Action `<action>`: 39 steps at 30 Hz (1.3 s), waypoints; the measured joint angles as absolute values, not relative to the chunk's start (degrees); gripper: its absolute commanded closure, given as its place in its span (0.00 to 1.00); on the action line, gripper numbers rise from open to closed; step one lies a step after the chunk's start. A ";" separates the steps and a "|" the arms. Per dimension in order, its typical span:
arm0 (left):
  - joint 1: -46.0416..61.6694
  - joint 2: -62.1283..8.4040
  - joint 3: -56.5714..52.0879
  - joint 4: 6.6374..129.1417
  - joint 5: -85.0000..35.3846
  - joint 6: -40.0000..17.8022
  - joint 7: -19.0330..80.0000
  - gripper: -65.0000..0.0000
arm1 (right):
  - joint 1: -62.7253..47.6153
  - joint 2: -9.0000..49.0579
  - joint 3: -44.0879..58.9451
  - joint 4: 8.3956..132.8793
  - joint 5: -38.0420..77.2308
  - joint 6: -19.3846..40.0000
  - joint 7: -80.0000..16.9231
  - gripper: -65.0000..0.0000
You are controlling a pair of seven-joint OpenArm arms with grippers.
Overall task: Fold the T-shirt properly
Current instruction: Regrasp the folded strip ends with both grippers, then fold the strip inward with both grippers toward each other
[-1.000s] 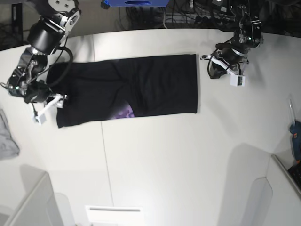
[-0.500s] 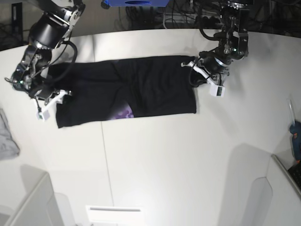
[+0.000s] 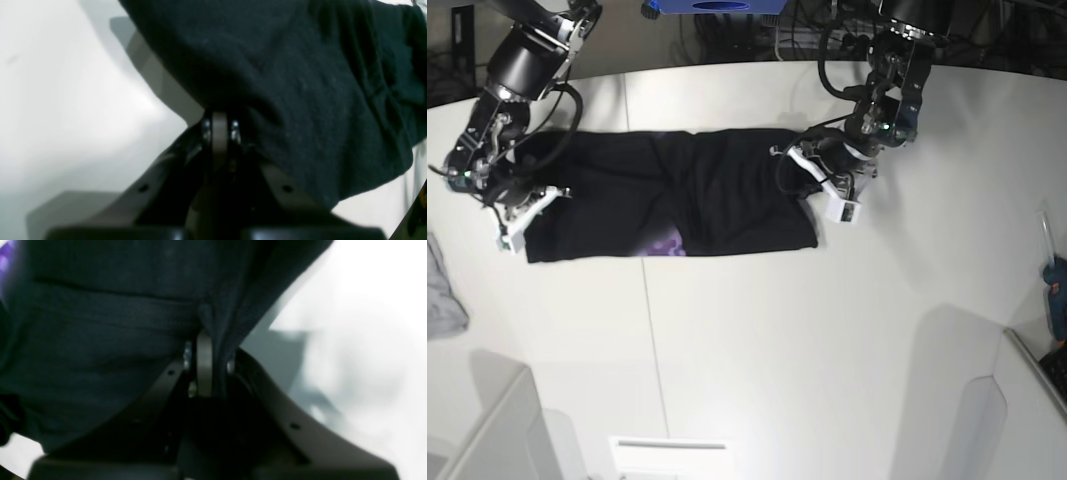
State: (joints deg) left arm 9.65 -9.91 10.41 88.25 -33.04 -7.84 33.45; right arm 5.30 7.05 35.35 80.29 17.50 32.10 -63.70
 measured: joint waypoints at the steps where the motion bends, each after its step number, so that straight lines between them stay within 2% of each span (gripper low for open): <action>1: 8.93 -9.87 11.05 88.20 -33.01 -7.88 34.04 1.00 | 4.80 6.96 35.38 82.21 17.43 32.01 -63.64 1.00; 5: 7.57 -9.98 11.57 87.94 -32.91 -7.84 34.96 1.00 | 4.05 7.14 33.87 89.14 17.45 31.92 -63.81 1.00; 10: 5.87 -9.21 11.86 87.68 -31.99 -7.40 35.35 1.00 | 2.11 7.18 28.60 94.72 17.41 26.39 -64.42 1.00; 18: 3.60 -7.90 17.76 85.43 -32.03 -7.46 35.40 1.00 | 0.75 6.94 20.69 104.92 18.11 21.82 -67.44 1.00; 25: 2.22 -7.01 17.67 83.83 -32.16 -7.29 35.24 1.00 | 0.78 4.45 19.00 112.07 18.35 21.45 -71.88 1.00; 34: -2.13 -2.72 17.72 79.68 -31.79 -6.90 35.79 1.00 | 1.23 3.75 19.00 112.29 18.02 21.45 -72.03 1.00; 39: -5.15 0.05 17.72 76.38 -31.77 -7.01 39.44 1.00 | 1.34 3.75 19.00 113.27 18.04 21.45 -72.01 1.00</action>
State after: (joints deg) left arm -5.15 0.05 17.72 76.38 -31.77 -7.01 39.44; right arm 1.34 3.75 19.00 113.27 18.04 21.45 -72.01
